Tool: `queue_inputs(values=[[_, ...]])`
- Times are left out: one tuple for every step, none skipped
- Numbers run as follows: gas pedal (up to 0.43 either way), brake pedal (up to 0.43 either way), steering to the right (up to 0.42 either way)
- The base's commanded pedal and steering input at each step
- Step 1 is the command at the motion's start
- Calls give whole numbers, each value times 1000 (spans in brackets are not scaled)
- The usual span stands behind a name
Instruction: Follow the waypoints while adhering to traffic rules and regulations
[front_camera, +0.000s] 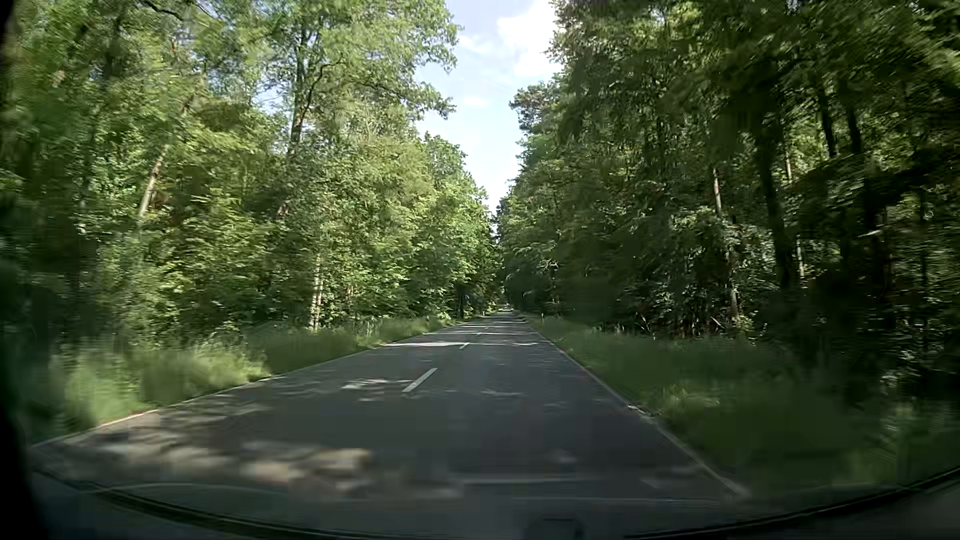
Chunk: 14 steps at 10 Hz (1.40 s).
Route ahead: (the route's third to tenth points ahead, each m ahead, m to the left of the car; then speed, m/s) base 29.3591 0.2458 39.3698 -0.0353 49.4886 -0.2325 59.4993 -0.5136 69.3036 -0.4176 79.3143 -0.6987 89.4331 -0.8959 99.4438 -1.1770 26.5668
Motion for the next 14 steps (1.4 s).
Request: queue_inputs(values=[[268,30,-1],[248,30,0],[220,30,0],[189,30,-1],[157,30,0],[138,30,0],[110,30,-1],[59,30,-1],[39,30,-1],[0,30,0],[0,30,0],[0,30,0],[0,30,-1],[0,30,0]])
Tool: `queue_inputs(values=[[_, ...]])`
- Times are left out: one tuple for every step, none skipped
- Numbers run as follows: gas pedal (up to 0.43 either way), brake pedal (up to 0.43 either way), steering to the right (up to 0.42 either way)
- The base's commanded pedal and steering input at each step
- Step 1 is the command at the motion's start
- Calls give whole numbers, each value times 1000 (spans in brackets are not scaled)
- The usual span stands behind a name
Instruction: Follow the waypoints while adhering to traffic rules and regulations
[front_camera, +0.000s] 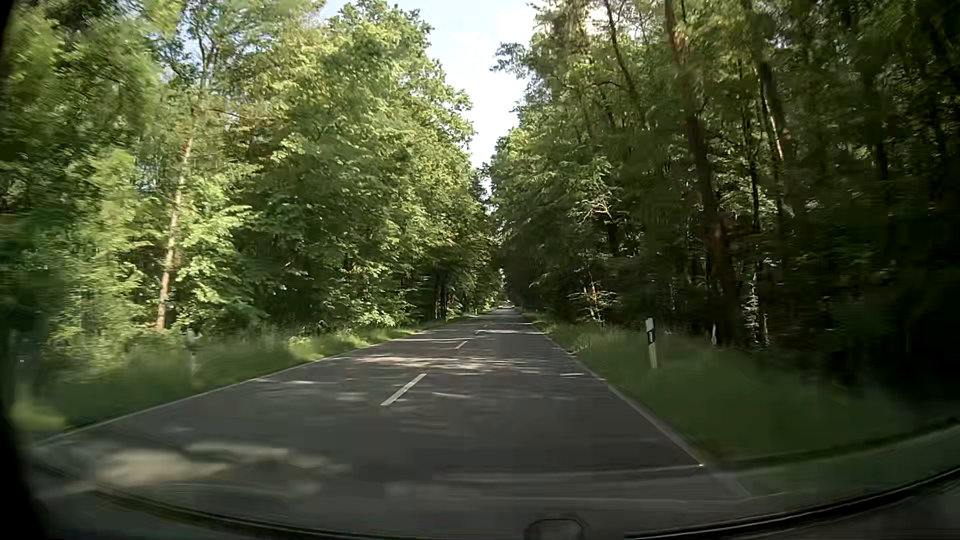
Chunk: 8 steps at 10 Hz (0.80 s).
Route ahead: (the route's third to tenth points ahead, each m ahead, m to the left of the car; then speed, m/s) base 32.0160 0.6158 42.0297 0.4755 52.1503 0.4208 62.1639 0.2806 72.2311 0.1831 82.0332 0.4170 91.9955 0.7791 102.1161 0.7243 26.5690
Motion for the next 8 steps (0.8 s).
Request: queue_inputs(values=[[0,30,-1],[0,30,0],[0,30,-1],[0,30,0],[0,30,0],[0,30,0],[0,30,0],[0,30,0]])
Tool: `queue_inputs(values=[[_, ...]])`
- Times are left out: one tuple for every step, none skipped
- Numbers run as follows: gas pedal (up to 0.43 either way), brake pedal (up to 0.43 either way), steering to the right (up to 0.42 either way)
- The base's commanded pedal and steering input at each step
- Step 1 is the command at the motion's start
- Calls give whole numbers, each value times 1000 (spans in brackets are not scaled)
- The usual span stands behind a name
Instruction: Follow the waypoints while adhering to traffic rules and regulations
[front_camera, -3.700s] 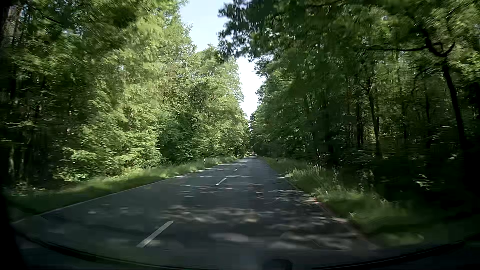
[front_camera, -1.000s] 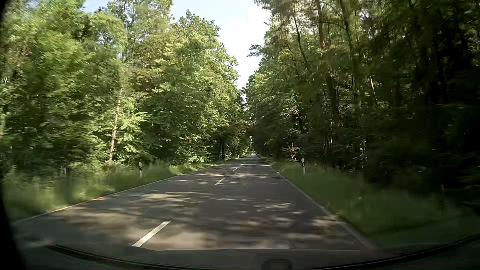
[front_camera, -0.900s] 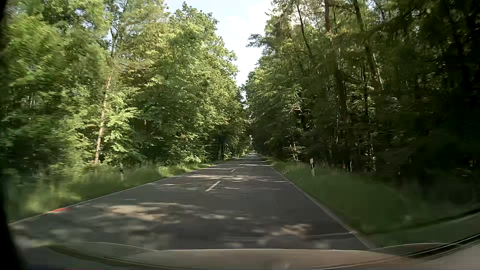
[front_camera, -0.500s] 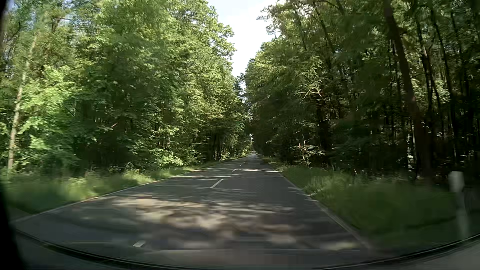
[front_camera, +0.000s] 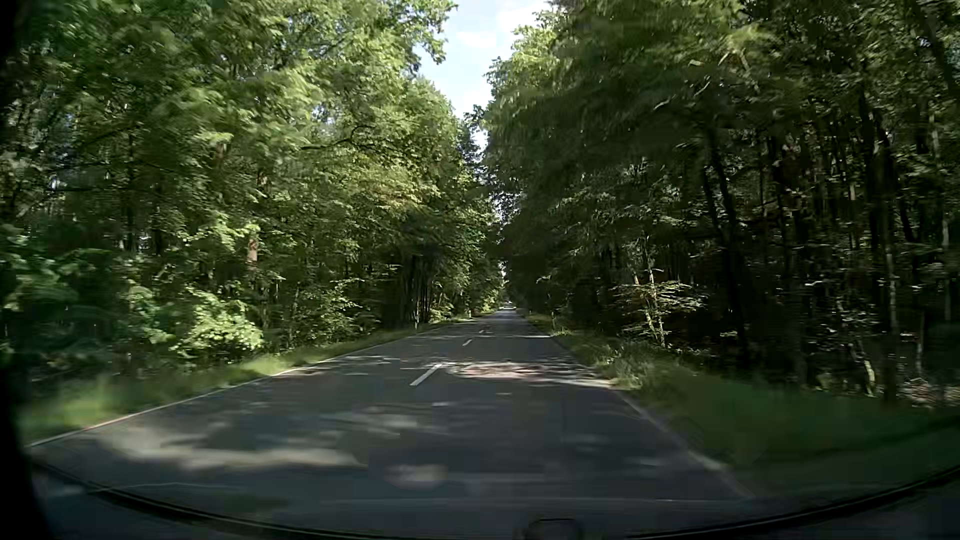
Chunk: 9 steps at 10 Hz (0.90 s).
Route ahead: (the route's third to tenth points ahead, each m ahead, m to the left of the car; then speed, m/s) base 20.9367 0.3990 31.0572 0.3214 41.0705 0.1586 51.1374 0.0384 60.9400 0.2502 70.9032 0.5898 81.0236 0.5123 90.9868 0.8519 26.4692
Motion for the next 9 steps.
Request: queue_inputs(values=[[0,30,0],[0,30,0],[8,30,0],[8,30,1],[8,30,1],[20,30,1],[20,30,0],[28,30,0],[28,30,0]])
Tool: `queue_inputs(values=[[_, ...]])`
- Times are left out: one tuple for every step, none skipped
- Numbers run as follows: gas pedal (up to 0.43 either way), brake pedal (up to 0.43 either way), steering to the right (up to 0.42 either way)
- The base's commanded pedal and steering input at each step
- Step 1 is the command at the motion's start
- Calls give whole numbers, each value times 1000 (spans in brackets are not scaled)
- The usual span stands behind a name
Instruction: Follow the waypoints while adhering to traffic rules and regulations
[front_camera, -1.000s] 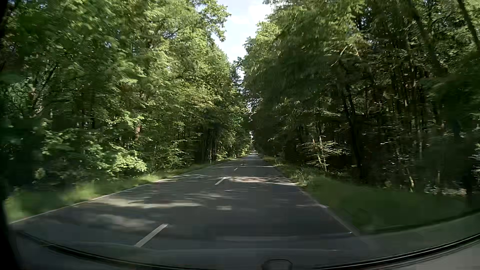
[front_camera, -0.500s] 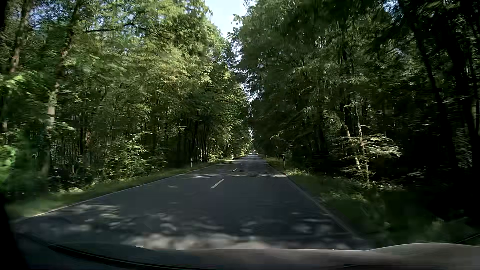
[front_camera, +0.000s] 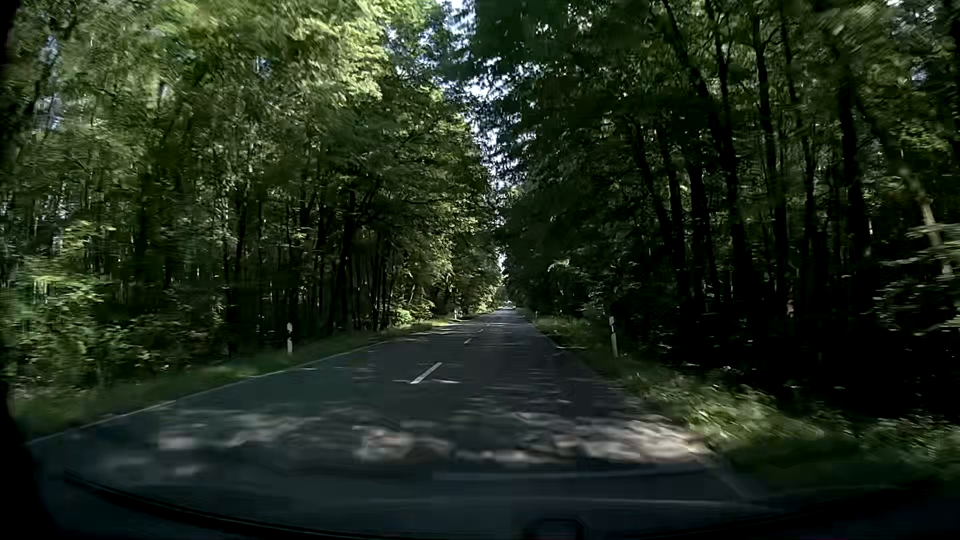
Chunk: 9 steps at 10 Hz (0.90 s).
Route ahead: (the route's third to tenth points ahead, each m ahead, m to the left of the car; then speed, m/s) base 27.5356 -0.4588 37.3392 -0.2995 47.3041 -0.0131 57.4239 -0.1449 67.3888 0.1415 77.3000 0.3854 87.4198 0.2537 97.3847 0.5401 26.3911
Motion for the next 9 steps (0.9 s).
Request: queue_inputs(values=[[28,30,0],[28,30,0],[28,30,0],[28,30,0],[39,30,1],[39,30,0],[39,30,0],[39,30,1],[39,30,1]])
